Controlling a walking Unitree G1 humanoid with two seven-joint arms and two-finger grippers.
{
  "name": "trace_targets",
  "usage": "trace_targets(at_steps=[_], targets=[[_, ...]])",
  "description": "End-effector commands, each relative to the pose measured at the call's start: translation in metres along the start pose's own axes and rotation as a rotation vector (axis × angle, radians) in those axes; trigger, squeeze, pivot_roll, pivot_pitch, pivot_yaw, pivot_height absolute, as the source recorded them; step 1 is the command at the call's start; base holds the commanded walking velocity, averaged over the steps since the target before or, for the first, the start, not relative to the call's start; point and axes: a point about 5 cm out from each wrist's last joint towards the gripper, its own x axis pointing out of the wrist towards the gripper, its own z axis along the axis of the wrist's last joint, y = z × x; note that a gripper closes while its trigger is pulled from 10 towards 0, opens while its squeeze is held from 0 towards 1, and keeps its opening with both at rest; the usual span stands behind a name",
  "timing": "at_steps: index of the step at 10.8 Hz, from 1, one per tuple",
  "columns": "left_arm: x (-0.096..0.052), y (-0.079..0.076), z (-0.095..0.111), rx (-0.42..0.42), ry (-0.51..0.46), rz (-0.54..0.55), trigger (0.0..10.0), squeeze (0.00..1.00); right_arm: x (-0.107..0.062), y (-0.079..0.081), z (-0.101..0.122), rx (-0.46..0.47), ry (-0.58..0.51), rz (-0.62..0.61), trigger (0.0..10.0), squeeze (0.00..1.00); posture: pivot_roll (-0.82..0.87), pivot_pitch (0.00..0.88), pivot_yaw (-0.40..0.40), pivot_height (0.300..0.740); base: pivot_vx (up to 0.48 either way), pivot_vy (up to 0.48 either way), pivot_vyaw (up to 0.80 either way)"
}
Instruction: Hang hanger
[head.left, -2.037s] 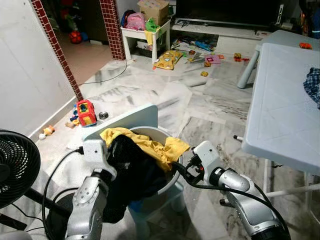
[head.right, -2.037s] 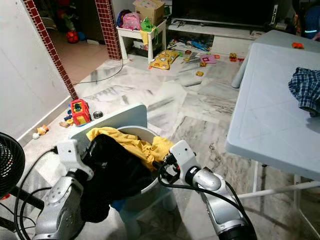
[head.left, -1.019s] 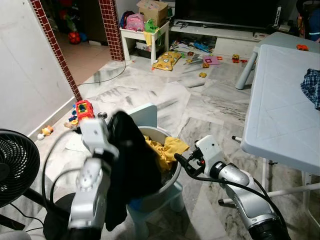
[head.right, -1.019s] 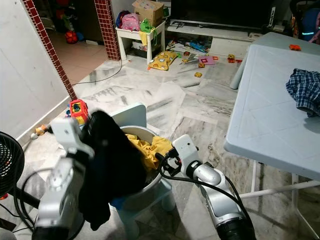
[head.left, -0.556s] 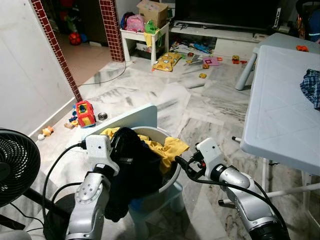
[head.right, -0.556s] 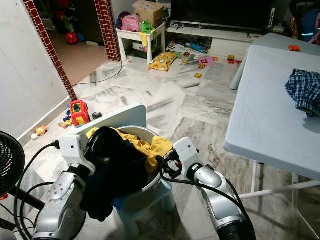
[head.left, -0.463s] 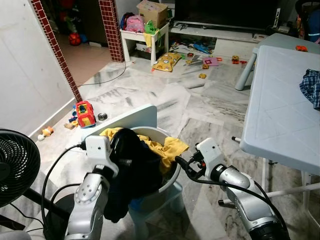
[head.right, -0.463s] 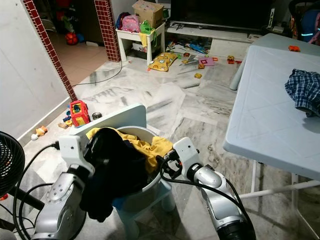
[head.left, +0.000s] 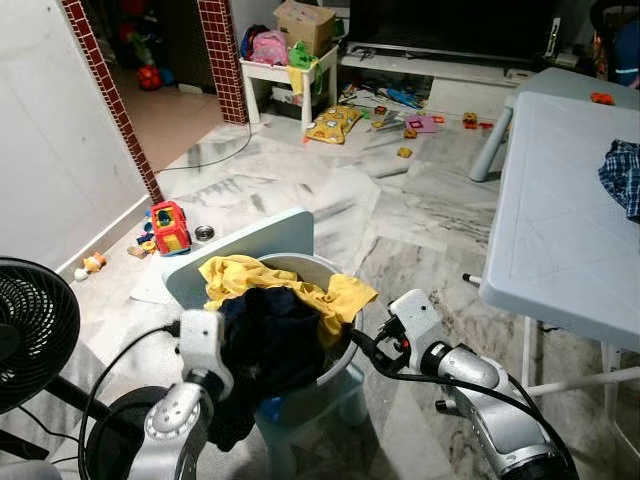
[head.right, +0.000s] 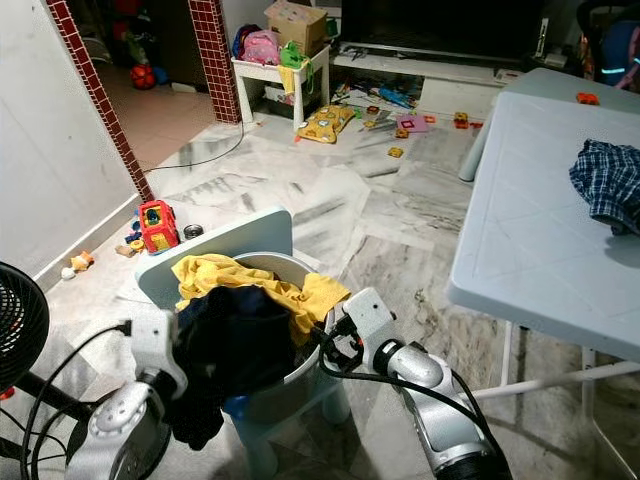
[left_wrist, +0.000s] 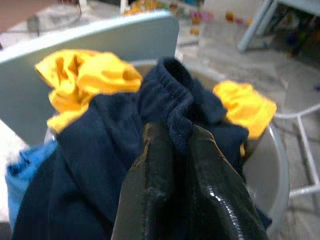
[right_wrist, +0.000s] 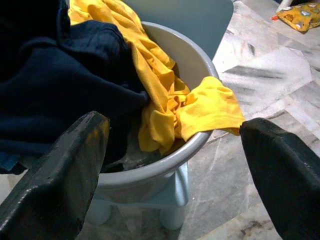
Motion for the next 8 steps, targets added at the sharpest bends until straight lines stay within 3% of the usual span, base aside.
trace_targets(at_steps=[1, 2, 3, 4, 8], targets=[[-0.0032, 0.0035, -0.0095, 0.023, 0.061, 0.019, 10.0, 0.0, -0.0005, 0.0005, 0.0034, -0.013, -0.003, 0.015, 10.0, 0.0, -0.15, 0.0, 0.016, 0.74, 0.0, 0.0, 0.0], [-0.0047, 0.0056, -0.0159, 0.048, 0.112, 0.023, 10.0, 0.03, -0.0004, 0.0, 0.0041, -0.014, -0.002, 0.017, 10.0, 0.0, -0.15, 0.0, 0.012, 0.74, 0.0, 0.0, 0.0], [-0.0051, 0.0064, -0.0175, 0.049, 0.123, 0.028, 10.0, 0.75, -0.0006, -0.0002, 0.0044, -0.015, -0.002, 0.018, 10.0, 0.0, -0.15, 0.0, 0.011, 0.74, 0.0, 0.0, 0.0], [-0.0054, 0.0078, -0.018, 0.048, 0.13, 0.039, 10.0, 1.0, -0.001, -0.0003, 0.0043, -0.017, 0.0, 0.02, 10.0, 0.0, -0.15, 0.0, 0.009, 0.74, 0.0, 0.0, 0.0], [-0.0057, 0.009, -0.0142, 0.096, 0.126, 0.052, 10.0, 1.0, -0.0021, -0.0013, 0.0046, -0.019, 0.002, 0.023, 10.0, 0.0, -0.15, 0.0, 0.01, 0.74, 0.0, 0.0, 0.0]])
